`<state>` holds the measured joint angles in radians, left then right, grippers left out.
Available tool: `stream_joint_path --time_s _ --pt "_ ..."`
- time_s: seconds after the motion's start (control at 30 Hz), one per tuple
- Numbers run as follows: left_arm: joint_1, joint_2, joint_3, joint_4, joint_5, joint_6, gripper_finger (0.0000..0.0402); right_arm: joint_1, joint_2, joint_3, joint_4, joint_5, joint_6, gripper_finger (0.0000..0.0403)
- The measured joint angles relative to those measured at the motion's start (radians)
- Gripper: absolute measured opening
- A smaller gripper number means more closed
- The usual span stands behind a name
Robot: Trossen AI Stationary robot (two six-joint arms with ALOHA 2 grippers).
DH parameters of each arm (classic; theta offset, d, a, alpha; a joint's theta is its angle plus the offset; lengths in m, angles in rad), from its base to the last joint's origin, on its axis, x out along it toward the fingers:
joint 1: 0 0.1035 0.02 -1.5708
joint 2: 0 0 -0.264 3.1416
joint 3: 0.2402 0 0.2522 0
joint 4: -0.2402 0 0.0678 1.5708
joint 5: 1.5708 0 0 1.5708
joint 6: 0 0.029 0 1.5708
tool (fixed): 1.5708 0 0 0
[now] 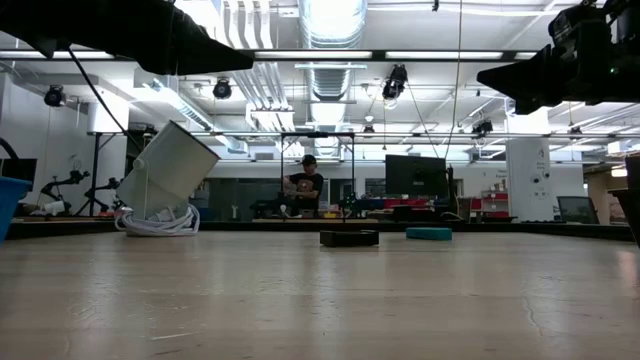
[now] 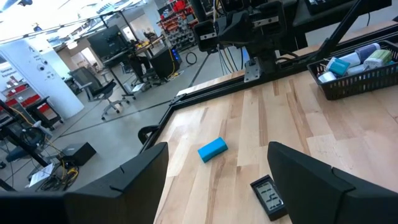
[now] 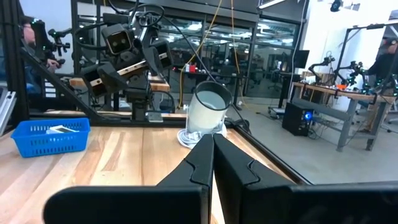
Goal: Pick & Place Office items
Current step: Put the black digital clock into the blue bin
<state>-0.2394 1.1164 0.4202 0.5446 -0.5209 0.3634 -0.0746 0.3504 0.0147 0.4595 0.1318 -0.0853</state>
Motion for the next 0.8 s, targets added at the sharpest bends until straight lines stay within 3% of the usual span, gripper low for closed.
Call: stream_joint_path --time_s 0.4,0.8 --pt "0.0 0.0 0.0 0.0 0.0 -0.001 0.028 0.0 0.0 0.0 0.0 0.0 0.0 0.0008" --pt "0.003 0.008 0.0 0.084 -0.021 -0.128 0.0279 0.0 -0.001 0.0 0.0 0.0 0.0 0.0008"
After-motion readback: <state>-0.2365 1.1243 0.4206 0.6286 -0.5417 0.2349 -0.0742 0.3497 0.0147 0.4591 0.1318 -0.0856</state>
